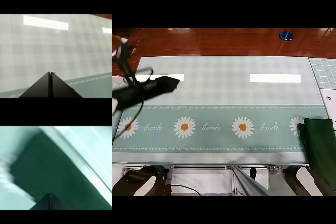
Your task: Fold the shirts.
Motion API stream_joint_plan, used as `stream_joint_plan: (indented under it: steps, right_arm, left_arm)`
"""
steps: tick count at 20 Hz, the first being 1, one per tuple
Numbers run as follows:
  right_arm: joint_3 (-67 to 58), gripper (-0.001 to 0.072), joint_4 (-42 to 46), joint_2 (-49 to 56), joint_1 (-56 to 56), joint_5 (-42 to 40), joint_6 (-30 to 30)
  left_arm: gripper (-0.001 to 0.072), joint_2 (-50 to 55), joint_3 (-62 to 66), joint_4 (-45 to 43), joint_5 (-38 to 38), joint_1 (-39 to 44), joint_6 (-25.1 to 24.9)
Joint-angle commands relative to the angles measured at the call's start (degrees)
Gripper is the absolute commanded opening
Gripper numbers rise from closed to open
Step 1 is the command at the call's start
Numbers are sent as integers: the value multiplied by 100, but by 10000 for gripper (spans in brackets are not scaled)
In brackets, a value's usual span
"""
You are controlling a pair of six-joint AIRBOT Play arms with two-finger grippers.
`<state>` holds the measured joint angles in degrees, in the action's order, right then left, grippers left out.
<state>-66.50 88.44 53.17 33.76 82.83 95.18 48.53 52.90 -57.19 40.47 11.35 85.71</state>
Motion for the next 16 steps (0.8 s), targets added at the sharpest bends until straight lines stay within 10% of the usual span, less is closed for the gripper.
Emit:
stream_joint_plan:
  steps: [1, 6, 16]
  right_arm:
    - [-680, 27, -2299, 439, -1456, -1591, -577]
    - [-575, 27, 61, 1665, -3775, -1768, 98]
    - [-575, 27, 205, 2328, -3956, -1816, 227]
  left_arm:
    - [18, 1158, 1834, 0, 1008, 256, -326]
    - [18, 2166, 1755, -2293, 1027, 1008, 876]
    - [18, 2461, 1757, -2343, 1226, 437, 892]
